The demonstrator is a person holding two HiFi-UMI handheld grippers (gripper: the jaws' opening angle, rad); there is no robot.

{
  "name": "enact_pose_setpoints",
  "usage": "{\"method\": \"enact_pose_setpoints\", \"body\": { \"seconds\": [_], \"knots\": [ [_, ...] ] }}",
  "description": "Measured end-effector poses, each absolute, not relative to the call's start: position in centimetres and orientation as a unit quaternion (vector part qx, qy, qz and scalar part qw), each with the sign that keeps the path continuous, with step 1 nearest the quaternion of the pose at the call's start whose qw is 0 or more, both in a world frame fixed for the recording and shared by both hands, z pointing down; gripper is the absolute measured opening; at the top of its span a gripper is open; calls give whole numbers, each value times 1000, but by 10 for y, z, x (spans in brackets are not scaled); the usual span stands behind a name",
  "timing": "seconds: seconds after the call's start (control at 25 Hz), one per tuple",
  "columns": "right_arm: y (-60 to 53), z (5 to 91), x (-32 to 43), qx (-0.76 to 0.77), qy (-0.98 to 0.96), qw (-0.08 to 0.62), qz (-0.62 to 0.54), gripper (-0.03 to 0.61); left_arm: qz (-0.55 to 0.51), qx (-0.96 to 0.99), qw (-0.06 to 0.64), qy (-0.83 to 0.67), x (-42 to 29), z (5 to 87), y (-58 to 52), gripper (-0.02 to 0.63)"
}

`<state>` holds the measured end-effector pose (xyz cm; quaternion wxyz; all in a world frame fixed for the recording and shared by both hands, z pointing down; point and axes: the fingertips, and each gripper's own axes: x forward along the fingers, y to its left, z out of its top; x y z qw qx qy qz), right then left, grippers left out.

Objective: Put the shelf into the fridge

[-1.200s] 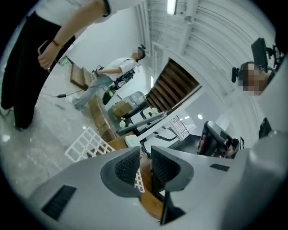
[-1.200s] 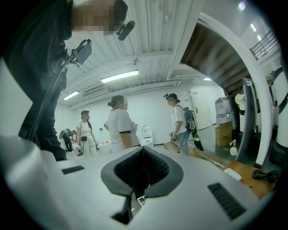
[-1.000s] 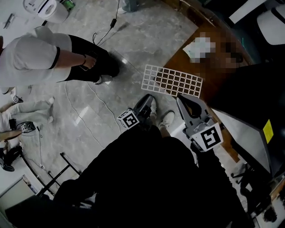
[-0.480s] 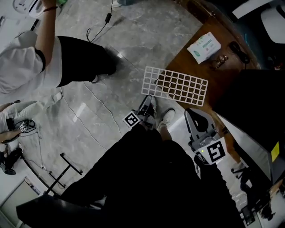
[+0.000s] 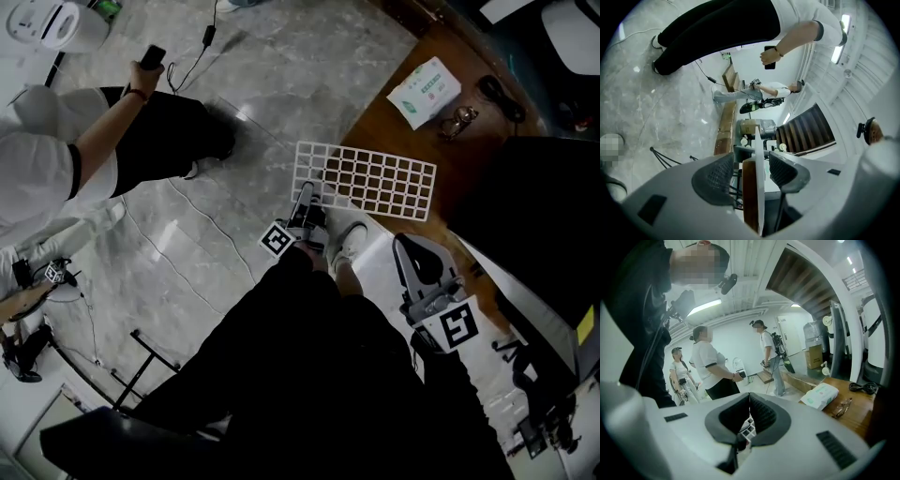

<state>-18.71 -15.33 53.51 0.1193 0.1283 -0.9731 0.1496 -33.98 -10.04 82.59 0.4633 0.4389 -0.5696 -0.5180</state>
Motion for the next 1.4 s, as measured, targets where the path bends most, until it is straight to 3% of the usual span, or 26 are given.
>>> {"method": "enact_pose_setpoints", "body": {
  "seconds": [0.24, 0.44, 0.84, 1.16, 1.2, 1.28, 1.4],
  "knots": [
    [-156, 548, -178, 140, -963, 162, 162, 7, -532, 429, 454, -572, -349, 827, -113, 192],
    [-159, 548, -175, 149, -961, 165, 167, 8, -537, 432, 448, -570, -350, 816, -116, 35],
    [-169, 546, -154, 170, -954, 155, 191, 8, -568, 435, 450, -534, -349, 764, -118, 34],
    [-178, 554, -105, 292, -889, 84, 342, 9, -592, 435, 435, -521, -392, 691, -112, 38],
    [-180, 559, -100, 306, -877, 74, 363, 22, -599, 435, 430, -517, -400, 678, -114, 39],
    [-182, 569, -92, 325, -848, 48, 417, 141, -610, 435, 422, -511, -412, 650, -114, 39],
    [-186, 578, -94, 318, -803, -24, 504, 250, -623, 436, 412, -502, -422, 609, -111, 39]
  ]
}}
